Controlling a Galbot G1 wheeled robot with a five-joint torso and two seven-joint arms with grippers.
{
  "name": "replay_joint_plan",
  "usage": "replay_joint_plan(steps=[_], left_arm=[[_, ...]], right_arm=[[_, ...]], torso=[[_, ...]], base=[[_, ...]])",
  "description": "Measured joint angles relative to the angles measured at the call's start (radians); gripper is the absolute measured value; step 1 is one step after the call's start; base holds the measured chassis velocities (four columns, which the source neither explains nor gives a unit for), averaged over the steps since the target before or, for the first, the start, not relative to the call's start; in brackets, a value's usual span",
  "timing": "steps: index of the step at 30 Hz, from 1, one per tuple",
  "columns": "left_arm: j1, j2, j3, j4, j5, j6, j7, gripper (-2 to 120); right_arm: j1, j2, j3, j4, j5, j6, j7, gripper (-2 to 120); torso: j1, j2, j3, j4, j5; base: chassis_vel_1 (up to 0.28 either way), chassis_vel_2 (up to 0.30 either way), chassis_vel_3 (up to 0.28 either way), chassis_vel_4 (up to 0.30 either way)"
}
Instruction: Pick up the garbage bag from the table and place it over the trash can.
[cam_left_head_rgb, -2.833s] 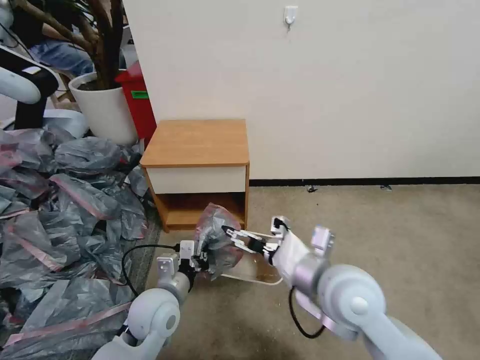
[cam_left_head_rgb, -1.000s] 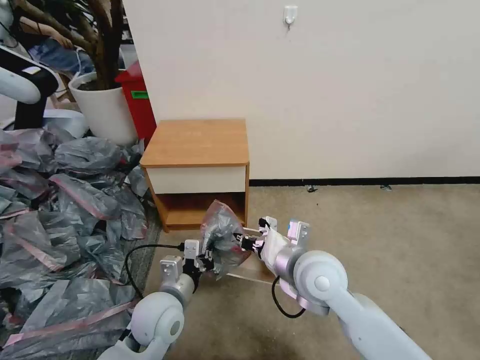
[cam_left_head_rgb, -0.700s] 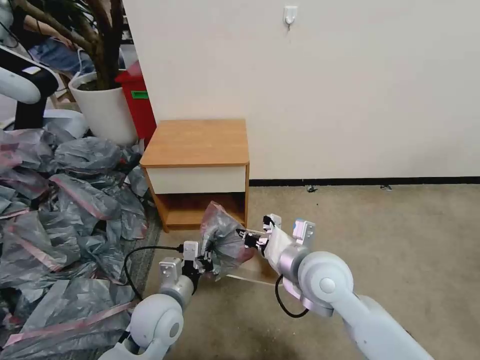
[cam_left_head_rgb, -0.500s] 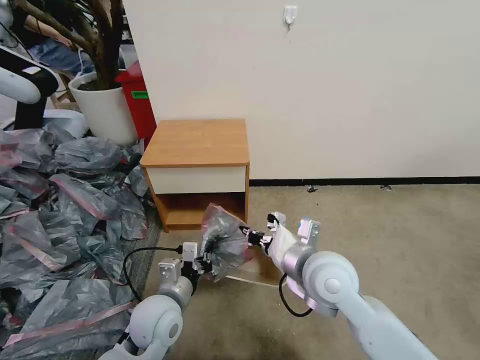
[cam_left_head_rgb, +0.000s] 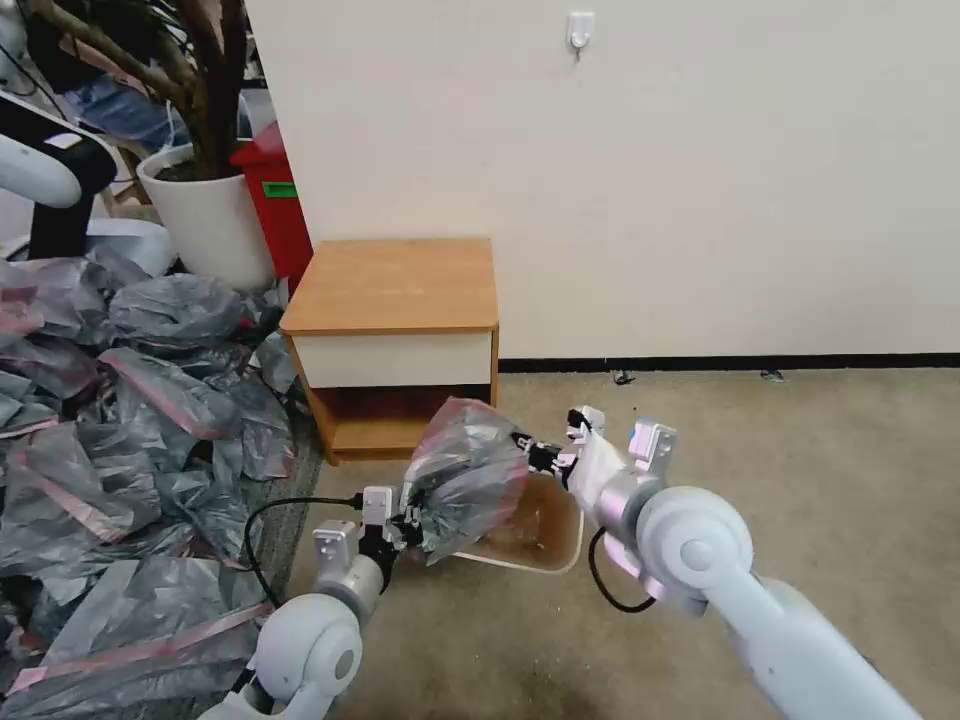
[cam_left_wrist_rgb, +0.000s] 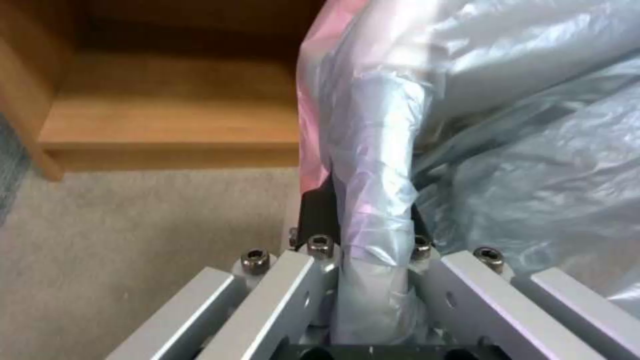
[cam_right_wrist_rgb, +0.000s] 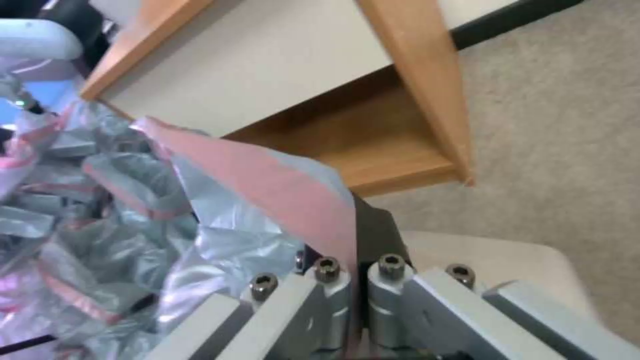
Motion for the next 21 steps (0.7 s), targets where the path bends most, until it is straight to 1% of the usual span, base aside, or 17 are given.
replay_joint_plan(steps=[1,2,6,16,19,21], left_arm=[[0.003,0.003,-0.006,0.002,0.001,-0.013,0.019,3],[0.003,0.003,-0.006,0.002,0.001,-0.013,0.019,3],[0.014,0.005,-0.024,0.01,0.007,-0.046,0.069,3],[0.001,-0.002,-0.033,0.02,0.002,-0.084,0.097,3],[-0.017,-0.011,-0.045,0.023,-0.02,-0.106,0.114,3],[-0.02,-0.013,-0.049,0.023,-0.023,-0.108,0.117,3]], right_arm=[[0.002,-0.009,0.006,-0.005,0.0,-0.004,0.0,0],[0.002,-0.009,0.006,-0.005,0.0,-0.004,0.0,0],[0.011,-0.037,0.025,-0.024,0.002,-0.014,-0.003,0],[0.0,-0.07,0.056,-0.065,0.006,-0.033,-0.022,0],[-0.014,-0.082,0.074,-0.078,0.006,-0.037,-0.032,0],[-0.017,-0.085,0.078,-0.079,0.006,-0.037,-0.033,0]], torso=[[0.0,0.0,0.0,0.0,0.0],[0.0,0.0,0.0,0.0,0.0],[0.0,0.0,0.0,0.0001,0.0],[0.0,0.0,0.0,0.0001,0.0],[0.0,0.0,0.0,0.0,0.0],[0.0,0.0,0.0,0.0,0.0]], base=[[0.0,0.0,0.0,0.0],[0.0,0.0,0.0,0.0],[0.0,0.0,0.0,0.0],[0.0,0.0,0.0,0.0],[0.0,0.0,0.0,0.0],[0.0,0.0,0.0,0.0]])
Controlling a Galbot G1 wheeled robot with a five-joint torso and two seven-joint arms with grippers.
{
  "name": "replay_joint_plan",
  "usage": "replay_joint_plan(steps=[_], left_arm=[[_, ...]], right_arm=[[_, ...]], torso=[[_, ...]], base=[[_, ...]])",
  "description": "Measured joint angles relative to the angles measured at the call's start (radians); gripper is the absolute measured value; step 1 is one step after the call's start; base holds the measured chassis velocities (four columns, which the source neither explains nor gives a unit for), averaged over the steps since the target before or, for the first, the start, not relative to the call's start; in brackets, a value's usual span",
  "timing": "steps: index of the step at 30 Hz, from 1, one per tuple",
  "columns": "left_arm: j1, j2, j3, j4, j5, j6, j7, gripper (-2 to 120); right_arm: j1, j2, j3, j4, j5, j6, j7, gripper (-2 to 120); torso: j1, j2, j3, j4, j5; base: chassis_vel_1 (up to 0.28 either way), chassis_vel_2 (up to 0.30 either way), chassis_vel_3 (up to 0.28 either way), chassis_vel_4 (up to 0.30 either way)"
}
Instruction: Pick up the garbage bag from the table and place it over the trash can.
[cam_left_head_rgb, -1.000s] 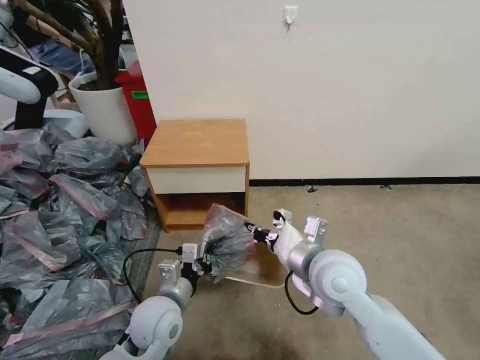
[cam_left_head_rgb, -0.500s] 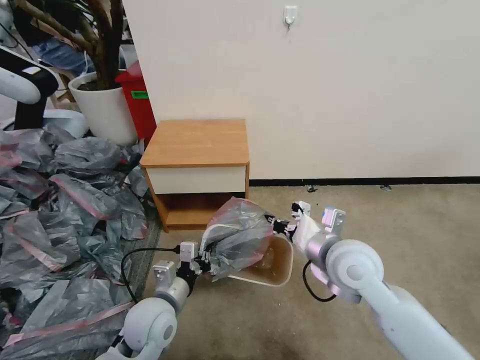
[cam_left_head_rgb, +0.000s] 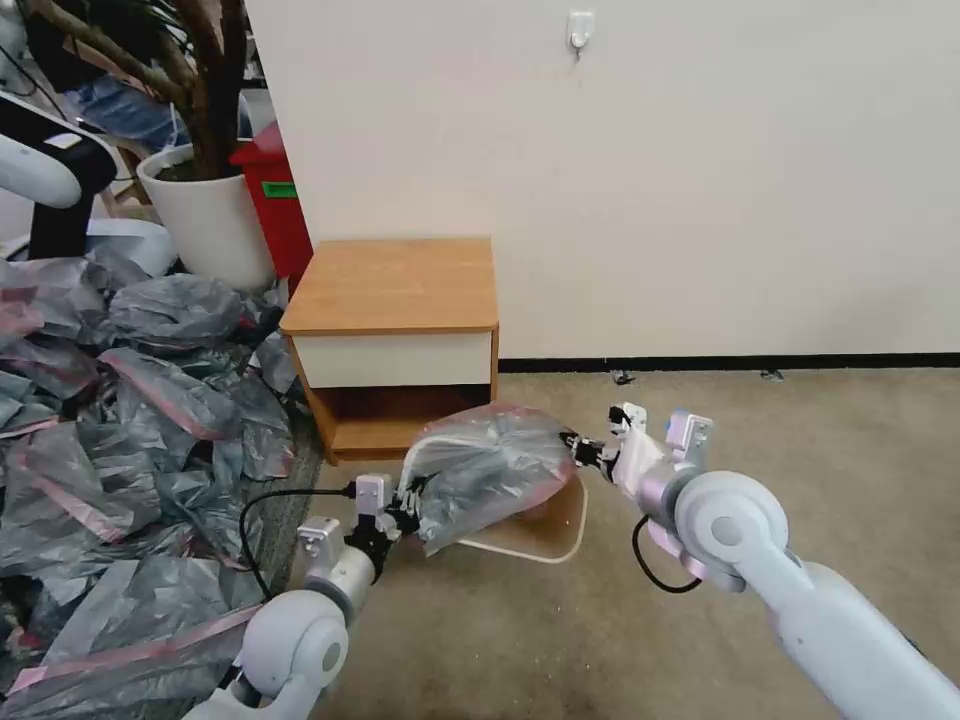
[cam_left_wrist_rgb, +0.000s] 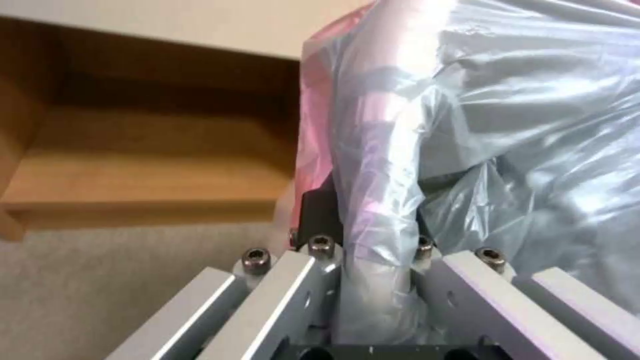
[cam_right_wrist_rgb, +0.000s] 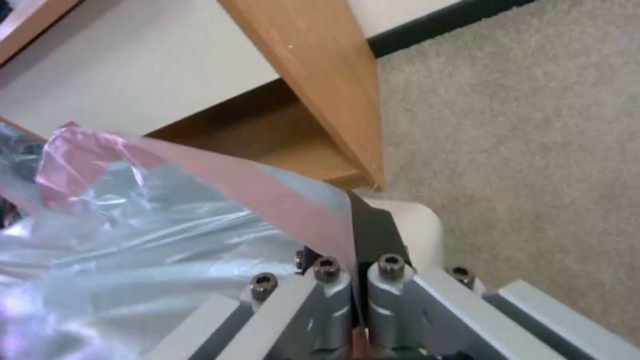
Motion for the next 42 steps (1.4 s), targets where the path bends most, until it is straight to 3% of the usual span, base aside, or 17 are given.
replay_joint_plan(steps=[34,42], left_arm=[[-0.045,-0.05,-0.08,-0.007,-0.123,-0.019,-0.046,3],[-0.042,-0.063,-0.081,-0.01,-0.128,-0.014,-0.063,3]], right_arm=[[-0.083,0.014,0.044,0.005,-0.026,-0.024,-0.004,0],[-0.1,0.024,0.019,0.009,-0.095,-0.022,-0.002,3]], torso=[[0.0,0.0,0.0,0.0001,-0.0001],[0.0,0.0,0.0,0.0001,-0.0001]], base=[[0.0,0.0,0.0,0.0],[0.0,0.0,0.0,0.0]])
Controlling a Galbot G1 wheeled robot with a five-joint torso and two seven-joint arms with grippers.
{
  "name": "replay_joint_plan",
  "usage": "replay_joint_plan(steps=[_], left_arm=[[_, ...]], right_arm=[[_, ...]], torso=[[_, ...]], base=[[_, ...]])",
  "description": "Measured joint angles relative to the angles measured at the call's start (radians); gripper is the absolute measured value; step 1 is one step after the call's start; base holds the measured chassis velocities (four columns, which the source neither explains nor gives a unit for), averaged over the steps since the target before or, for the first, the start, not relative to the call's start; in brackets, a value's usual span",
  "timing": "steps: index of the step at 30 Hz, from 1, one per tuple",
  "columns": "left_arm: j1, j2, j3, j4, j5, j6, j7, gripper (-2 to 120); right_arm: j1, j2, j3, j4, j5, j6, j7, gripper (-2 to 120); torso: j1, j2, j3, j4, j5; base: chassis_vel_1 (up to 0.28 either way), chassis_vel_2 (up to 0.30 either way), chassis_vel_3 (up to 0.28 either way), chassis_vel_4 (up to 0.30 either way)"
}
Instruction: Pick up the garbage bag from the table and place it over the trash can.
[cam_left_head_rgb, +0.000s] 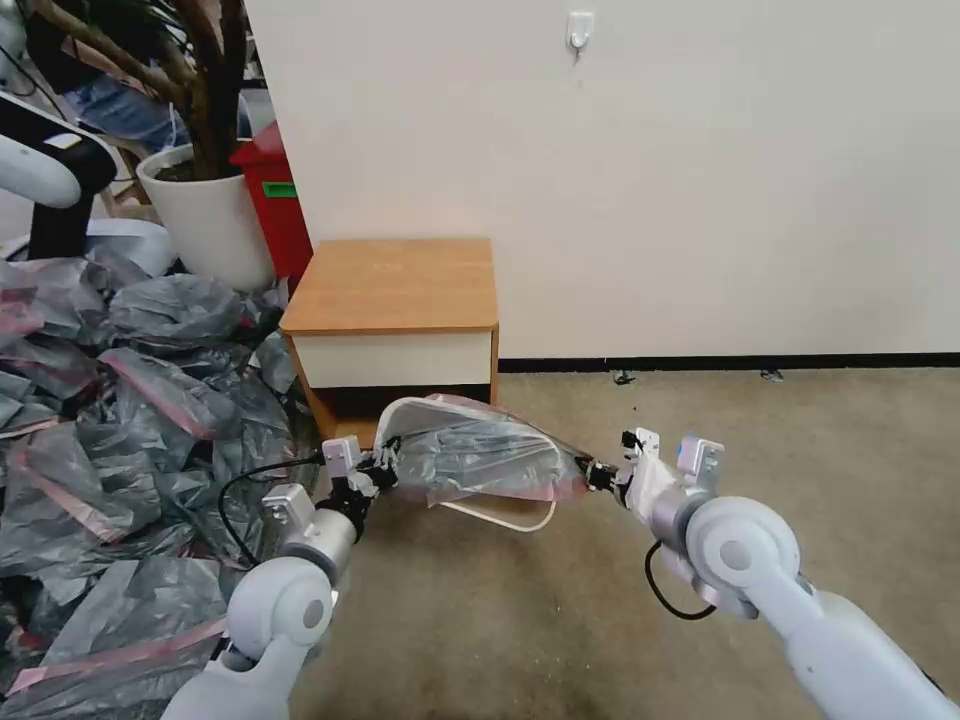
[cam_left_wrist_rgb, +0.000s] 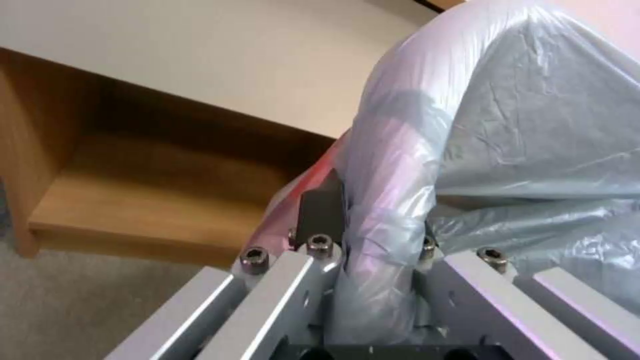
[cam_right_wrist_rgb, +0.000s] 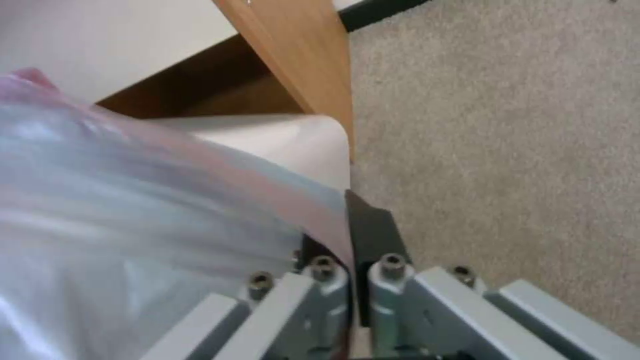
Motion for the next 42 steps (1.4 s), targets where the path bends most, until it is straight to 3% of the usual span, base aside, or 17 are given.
replay_joint_plan(steps=[2,4,11,17,26,35,42], left_arm=[[-0.001,-0.004,0.001,0.0,-0.005,0.006,-0.013,3],[-0.001,-0.004,0.001,-0.001,-0.006,0.007,-0.014,3],[-0.003,0.003,-0.015,-0.007,-0.018,0.015,-0.018,3],[-0.011,-0.001,-0.018,-0.011,-0.044,0.018,-0.038,3],[0.014,0.004,-0.031,-0.033,-0.074,0.035,-0.051,3],[0.026,0.0,-0.039,-0.048,-0.108,0.061,-0.077,3],[0.035,0.001,-0.043,-0.051,-0.114,0.066,-0.078,3]], right_arm=[[-0.003,0.005,-0.011,0.0,-0.039,0.006,0.002,15],[-0.003,0.005,-0.012,-0.001,-0.049,0.007,0.002,17],[-0.016,-0.006,-0.013,-0.004,-0.172,0.026,-0.026,46],[-0.03,-0.001,-0.021,0.005,-0.203,0.026,-0.029,64],[-0.027,0.002,-0.009,0.002,-0.228,0.031,-0.03,100],[-0.038,-0.012,-0.013,0.009,-0.336,0.075,-0.064,114],[-0.019,-0.026,0.027,0.009,-0.349,0.087,-0.092,114]], torso=[[0.0,0.0,0.0,0.0,0.0],[0.0,0.0,0.0,0.0,0.0],[0.0,0.0,0.0,0.0,0.0],[0.0,0.0,0.0,0.0,-0.0001],[0.0,0.0,0.0,0.0,0.0],[0.0,0.0,0.0,-0.0001,0.0],[0.0,0.0,0.0,0.0,0.0001]], base=[[0.0,0.0,0.0,0.0],[0.0,0.0,0.0,0.0],[0.0,0.0,0.0,0.0],[0.0,0.0,0.0,0.0],[0.0,0.0,0.0,0.0],[0.0,0.0,0.0,0.0],[0.0,0.0,0.0,0.0]])
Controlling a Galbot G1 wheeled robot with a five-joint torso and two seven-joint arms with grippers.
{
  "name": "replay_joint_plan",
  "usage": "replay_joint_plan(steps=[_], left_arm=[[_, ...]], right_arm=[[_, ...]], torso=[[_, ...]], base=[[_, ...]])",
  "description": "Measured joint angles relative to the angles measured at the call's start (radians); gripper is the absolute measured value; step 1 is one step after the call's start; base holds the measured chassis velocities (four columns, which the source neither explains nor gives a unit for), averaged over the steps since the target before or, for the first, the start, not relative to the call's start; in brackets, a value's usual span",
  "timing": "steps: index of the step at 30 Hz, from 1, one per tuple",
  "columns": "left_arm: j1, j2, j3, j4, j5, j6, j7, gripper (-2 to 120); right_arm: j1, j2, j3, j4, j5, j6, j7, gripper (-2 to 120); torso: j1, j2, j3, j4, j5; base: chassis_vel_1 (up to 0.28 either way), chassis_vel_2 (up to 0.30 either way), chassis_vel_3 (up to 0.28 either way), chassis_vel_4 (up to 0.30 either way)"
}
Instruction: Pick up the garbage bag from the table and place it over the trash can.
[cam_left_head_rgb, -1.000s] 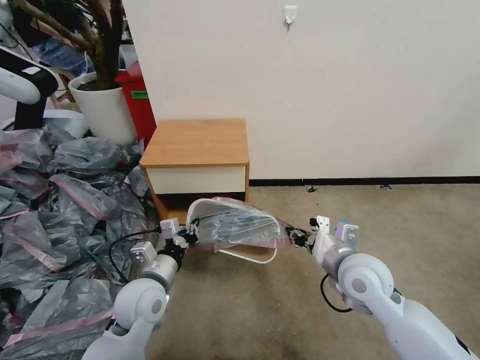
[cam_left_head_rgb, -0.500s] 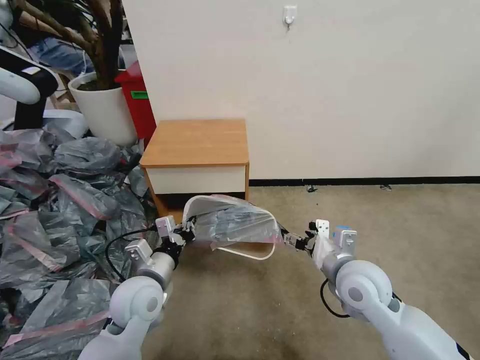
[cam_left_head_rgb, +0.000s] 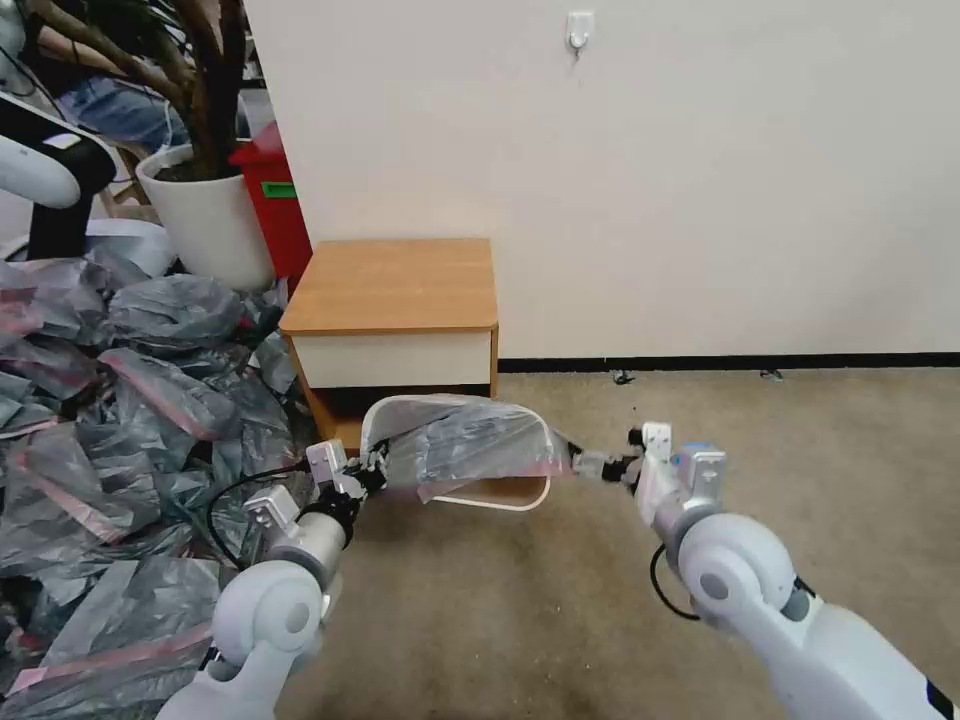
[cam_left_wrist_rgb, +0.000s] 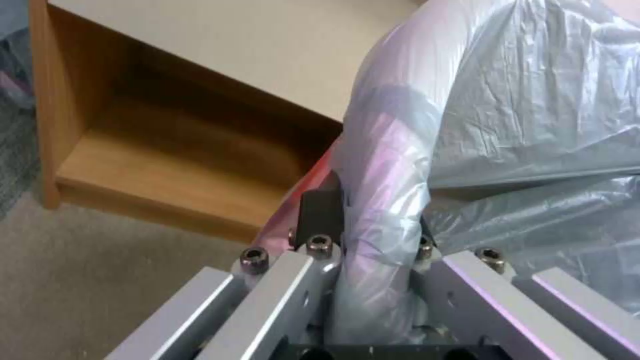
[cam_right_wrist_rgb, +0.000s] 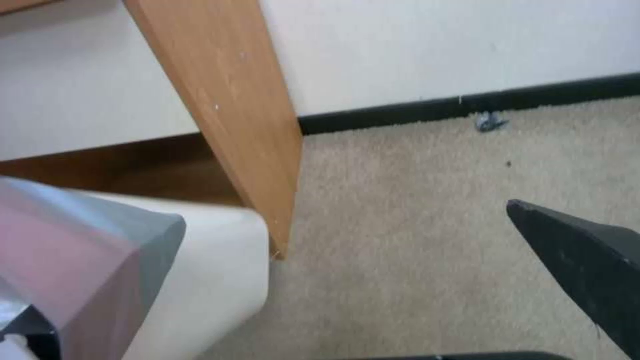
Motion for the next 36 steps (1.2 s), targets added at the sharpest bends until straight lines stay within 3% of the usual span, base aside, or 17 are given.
replay_joint_plan(steps=[10,23,36], left_arm=[[0.001,0.002,0.003,0.01,-0.002,0.011,-0.003,3],[0.029,-0.001,0.012,0.011,0.048,0.009,0.038,3],[0.041,-0.007,0.015,0.011,0.071,0.0,0.066,3]], right_arm=[[0.012,-0.02,0.069,0.048,0.149,-0.012,-0.004,101],[0.06,-0.003,0.061,0.067,0.426,-0.113,0.089,100],[0.062,-0.003,0.089,0.078,0.475,-0.122,0.092,100]], torso=[[0.0,0.0,0.0,-0.0001,0.0],[0.0,0.0,0.0,0.0,-0.0001],[0.0,0.0,0.0,-0.0001,0.0]], base=[[0.0,0.0,0.0,0.0],[0.0,0.0,0.0,0.0],[0.0,0.0,0.0,0.0]])
